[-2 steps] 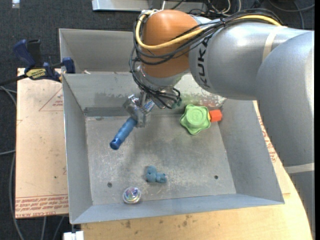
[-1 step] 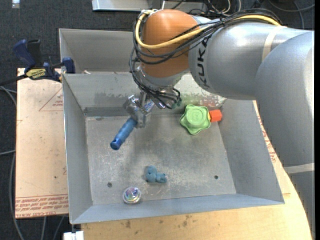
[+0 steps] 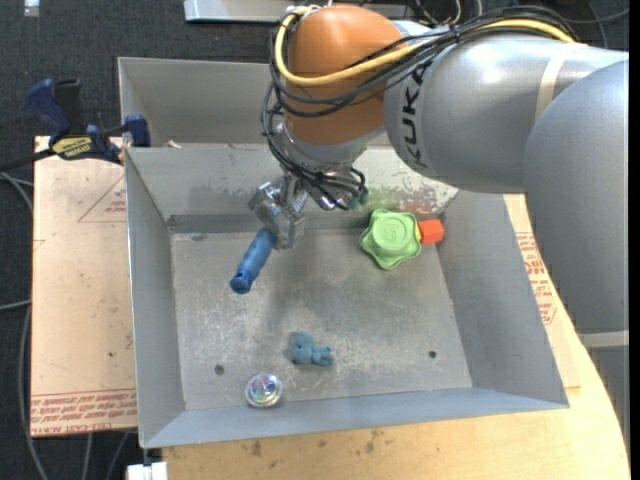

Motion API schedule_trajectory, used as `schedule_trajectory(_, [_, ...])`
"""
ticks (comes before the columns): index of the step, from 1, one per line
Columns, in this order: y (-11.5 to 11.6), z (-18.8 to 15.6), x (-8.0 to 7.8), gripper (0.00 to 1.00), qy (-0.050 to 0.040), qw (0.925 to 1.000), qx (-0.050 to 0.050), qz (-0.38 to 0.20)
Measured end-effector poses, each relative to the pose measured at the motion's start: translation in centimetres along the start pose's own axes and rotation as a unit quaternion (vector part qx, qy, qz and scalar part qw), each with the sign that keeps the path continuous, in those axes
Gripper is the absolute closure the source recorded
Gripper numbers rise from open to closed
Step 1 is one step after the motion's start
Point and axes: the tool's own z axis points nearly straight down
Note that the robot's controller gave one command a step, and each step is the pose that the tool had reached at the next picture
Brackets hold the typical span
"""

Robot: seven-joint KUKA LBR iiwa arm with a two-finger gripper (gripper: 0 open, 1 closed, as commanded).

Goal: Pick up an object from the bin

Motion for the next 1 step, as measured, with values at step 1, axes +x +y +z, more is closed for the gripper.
schedule_trajectory(1, [0.02, -0.19, -0.04, 1.00, 0.0003, 1.0000, 0.000, 0.001])
